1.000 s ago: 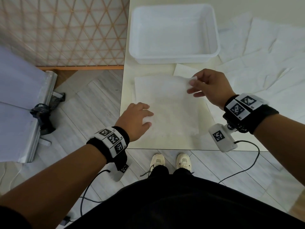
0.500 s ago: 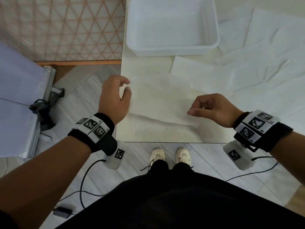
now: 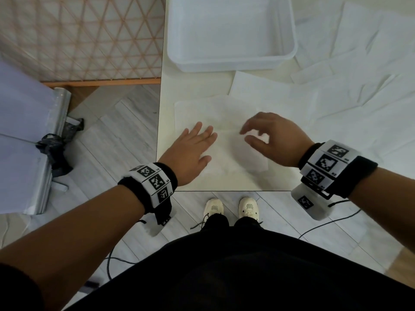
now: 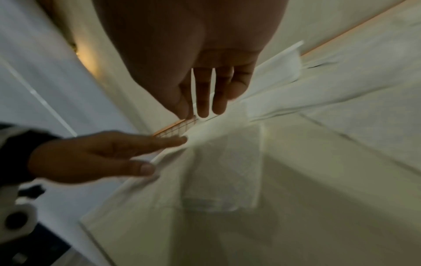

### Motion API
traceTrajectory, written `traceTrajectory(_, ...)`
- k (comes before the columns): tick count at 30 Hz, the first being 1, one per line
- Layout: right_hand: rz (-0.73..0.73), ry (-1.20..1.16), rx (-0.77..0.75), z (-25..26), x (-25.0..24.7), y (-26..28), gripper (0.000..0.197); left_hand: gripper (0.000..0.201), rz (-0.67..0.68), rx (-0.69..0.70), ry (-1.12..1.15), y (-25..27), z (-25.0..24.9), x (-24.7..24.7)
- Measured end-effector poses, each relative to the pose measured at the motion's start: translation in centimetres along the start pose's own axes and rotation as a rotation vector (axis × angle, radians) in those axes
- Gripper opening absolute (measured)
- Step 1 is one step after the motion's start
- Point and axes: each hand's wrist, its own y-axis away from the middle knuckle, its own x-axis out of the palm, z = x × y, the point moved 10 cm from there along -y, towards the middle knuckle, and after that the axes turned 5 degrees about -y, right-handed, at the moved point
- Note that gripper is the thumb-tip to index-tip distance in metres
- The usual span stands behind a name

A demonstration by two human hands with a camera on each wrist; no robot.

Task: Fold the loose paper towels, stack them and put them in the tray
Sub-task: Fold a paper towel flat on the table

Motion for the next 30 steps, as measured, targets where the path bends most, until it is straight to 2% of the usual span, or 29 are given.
traceTrajectory(2,0.119,0.118,-0.091,1.1,3.0,-0.8,0.037,0.058,-0.004,0.024,0.007,-0.6,-1.2,0.0)
traceTrajectory(5,0.342,0.301,-0.004,0.2,7.7,-0.6,0.058,0.066,0.104,-0.055,-0.012,-1.3,-1.2,1.9)
traceTrajectory(7,0.423,0.369,0.032,-0.8,9.4,0.4,0.065,0.069,0.152,-0.082,-0.092,-1.2,-0.6,3.1)
traceTrajectory(13,0.345,0.375,0.005,-2.7,9.8,1.4,0.081,0.076,0.133,-0.082,-0.214,-0.1,0.9,3.7)
traceTrajectory(17,0.333,0.384,0.051,-4.1,9.2,1.9,0.093,0.084,0.136,-0.130,-0.229,1.3,2.9,3.7)
traceTrajectory(22,0.352,0.369,0.071,-4.2,8.8,2.2,0.098,0.089,0.151,-0.197,-0.242,3.0,4.8,3.3)
traceTrajectory(26,0.373,0.359,0.089,-4.2,8.6,2.1,0.102,0.093,0.165,-0.189,-0.257,3.0,4.8,3.3)
traceTrajectory(28,0.368,0.360,0.094,-3.7,8.4,1.9,0.106,0.097,0.120,-0.175,-0.247,3.0,4.3,2.3)
traceTrajectory(30,0.276,0.313,0.101,-2.7,7.1,1.0,0.104,0.093,-0.012,-0.170,-0.168,2.7,3.7,0.1)
